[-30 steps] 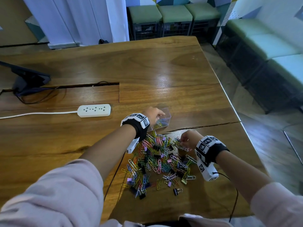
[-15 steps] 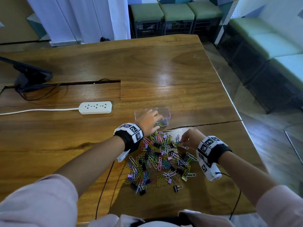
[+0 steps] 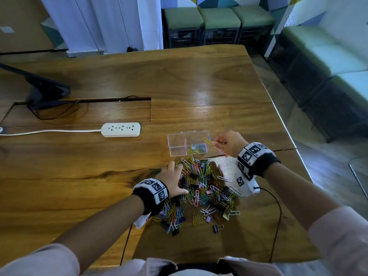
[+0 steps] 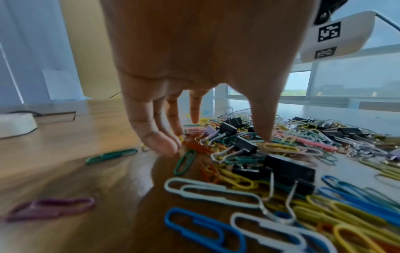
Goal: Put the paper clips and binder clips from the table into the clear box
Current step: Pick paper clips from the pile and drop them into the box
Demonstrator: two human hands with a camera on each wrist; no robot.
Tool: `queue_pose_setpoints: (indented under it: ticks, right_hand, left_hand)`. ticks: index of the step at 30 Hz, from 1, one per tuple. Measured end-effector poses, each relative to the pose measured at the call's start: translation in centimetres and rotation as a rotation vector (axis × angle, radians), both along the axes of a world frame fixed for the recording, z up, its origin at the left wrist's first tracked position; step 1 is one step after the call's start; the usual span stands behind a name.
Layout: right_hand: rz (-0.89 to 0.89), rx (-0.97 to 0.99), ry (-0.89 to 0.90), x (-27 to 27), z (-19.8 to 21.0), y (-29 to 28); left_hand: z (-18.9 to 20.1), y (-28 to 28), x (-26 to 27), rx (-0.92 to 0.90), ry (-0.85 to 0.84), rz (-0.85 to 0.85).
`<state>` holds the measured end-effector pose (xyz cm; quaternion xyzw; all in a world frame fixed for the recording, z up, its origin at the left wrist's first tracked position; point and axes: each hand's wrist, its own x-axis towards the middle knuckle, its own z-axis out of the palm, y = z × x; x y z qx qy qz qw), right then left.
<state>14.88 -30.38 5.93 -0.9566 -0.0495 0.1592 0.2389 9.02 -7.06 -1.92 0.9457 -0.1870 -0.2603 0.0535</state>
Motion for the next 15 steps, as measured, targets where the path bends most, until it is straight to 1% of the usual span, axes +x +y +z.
queue_pose_setpoints:
  ticks: [3, 6, 10, 15]
  right_hand:
    - [-0.015, -0.023, -0.066, 1.4, 0.5, 0.9]
    - [-0.052, -0.032, -0.101, 2.4, 0.8, 1.9]
    - [-0.077, -0.101, -0.068, 3.3, 0.5, 3.1]
    - [-0.026, -0.209, -0.050, 3.8, -0.6, 4.4]
  left_hand:
    - [-0.6, 0.2, -0.2, -0.027, 0.010, 0.059]
    - [-0.6, 0.1, -0.1, -0.107, 0.035, 0.121]
    - [-0.2, 0.1, 0.1, -0.197, 0.048, 0.141]
    - [-0.2, 0.2, 0.3, -0.232, 0.075, 0.168]
